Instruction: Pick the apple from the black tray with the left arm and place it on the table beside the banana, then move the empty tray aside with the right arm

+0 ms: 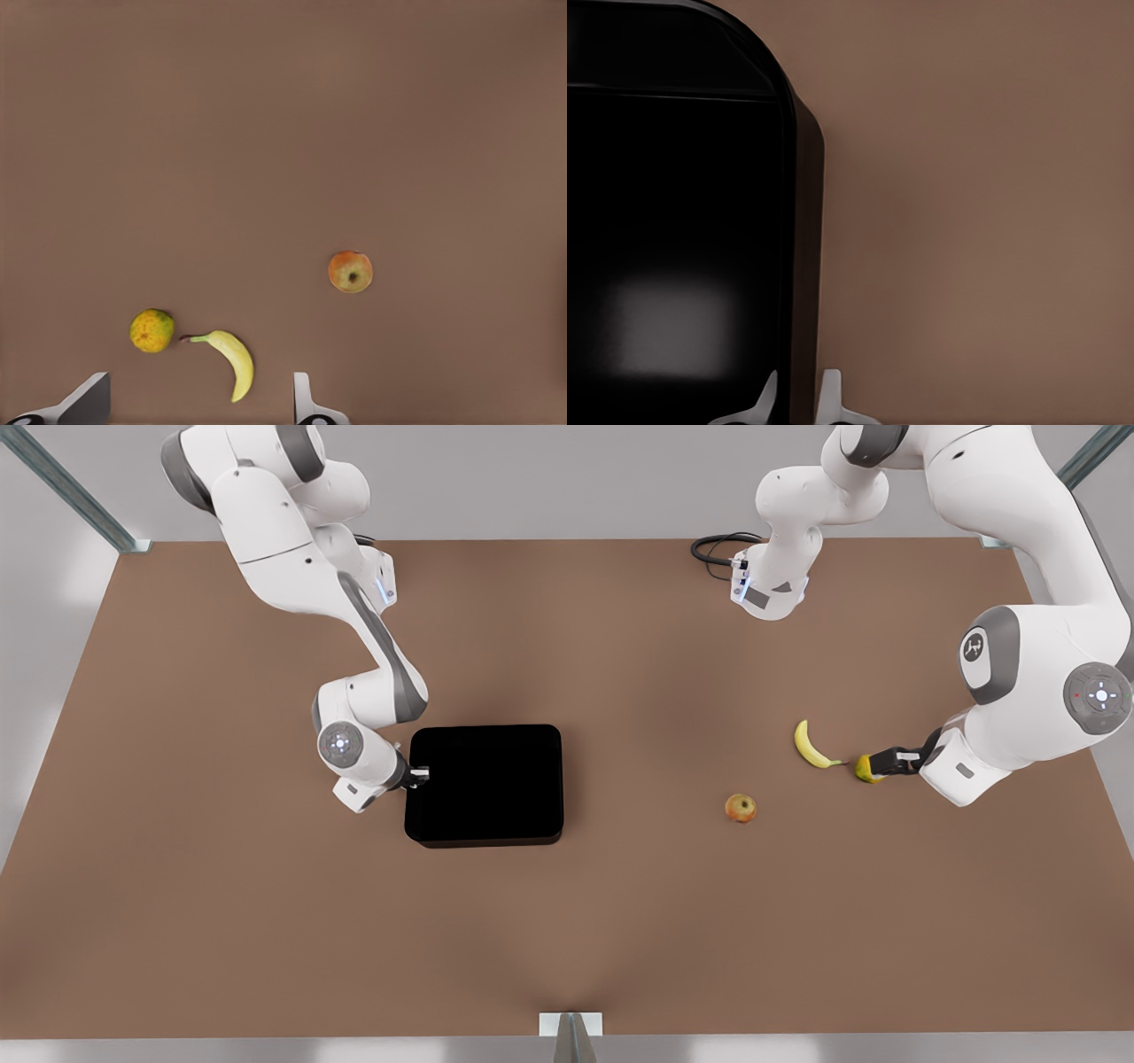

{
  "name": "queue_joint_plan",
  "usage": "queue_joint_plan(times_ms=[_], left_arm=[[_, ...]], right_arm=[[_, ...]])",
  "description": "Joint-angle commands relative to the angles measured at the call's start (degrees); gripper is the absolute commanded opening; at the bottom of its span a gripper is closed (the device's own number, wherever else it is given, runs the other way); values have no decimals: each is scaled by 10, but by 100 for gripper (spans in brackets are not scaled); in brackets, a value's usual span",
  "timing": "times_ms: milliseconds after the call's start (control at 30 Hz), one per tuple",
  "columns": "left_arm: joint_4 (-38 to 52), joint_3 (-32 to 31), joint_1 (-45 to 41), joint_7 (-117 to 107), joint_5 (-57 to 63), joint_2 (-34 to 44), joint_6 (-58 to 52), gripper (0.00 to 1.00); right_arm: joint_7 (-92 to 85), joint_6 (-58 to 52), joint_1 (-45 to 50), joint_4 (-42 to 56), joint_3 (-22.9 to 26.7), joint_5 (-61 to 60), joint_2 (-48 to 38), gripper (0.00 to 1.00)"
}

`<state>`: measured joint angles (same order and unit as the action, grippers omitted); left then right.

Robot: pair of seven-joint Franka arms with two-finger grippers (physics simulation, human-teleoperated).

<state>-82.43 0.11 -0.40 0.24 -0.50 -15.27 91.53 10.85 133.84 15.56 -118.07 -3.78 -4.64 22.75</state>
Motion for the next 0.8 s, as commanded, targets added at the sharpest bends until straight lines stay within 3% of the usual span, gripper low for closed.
queue_joint_plan(times_ms=[0, 133, 467, 633, 767], left_arm=[[0, 0, 0, -4, 2, 1, 1, 100], [0, -1, -2, -5, 2, 1, 0, 100], [0, -1, -2, -5, 3, 1, 1, 100], [15, 2, 4, 15, -7, -1, 3, 100], [22, 3, 7, 13, -4, -3, 23, 100]], right_arm=[[-16, 2, 0, 0, 0, 0, 1, 32], [-23, 1, 0, 0, 0, 0, 1, 18], [-68, -47, -3, 2, 9, 0, -53, 15], [-196, -189, -3, 28, 90, 2, -117, 15], [-348, -237, -4, 46, 201, 2, -118, 15]])
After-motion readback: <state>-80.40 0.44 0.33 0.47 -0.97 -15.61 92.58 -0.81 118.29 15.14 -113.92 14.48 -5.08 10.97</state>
